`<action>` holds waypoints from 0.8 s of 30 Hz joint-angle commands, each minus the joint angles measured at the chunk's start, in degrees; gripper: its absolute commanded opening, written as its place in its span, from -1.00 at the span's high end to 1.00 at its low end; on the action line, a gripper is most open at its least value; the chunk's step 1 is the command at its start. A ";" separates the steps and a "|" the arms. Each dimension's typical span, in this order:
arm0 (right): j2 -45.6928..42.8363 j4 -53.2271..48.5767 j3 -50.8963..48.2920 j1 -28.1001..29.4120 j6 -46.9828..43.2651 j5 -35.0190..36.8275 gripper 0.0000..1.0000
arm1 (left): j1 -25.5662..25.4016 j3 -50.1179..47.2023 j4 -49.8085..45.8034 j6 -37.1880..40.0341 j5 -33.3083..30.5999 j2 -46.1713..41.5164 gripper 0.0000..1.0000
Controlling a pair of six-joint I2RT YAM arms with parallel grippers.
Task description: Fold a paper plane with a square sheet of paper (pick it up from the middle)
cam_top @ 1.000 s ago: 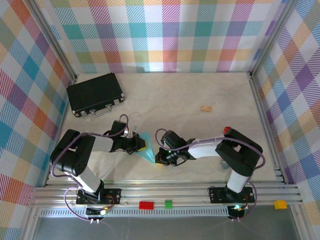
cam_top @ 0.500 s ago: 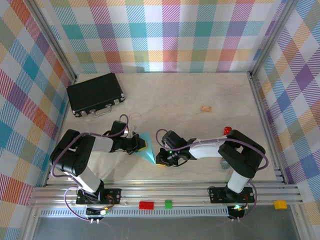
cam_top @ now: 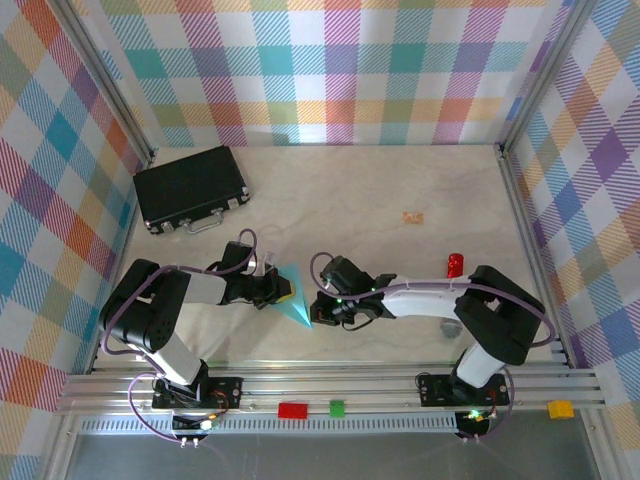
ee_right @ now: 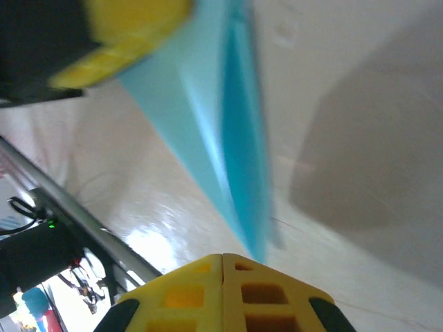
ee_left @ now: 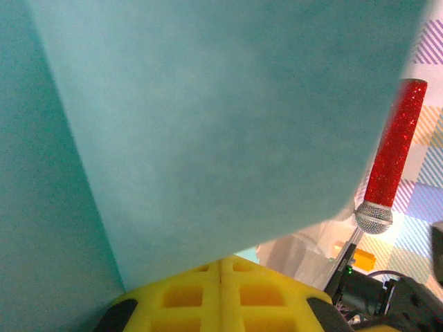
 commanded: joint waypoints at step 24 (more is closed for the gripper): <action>12.75 9.34 -1.05 0.22 3.80 -1.80 1.00 | 0.40 -1.99 -5.32 1.05 -3.60 1.49 0.96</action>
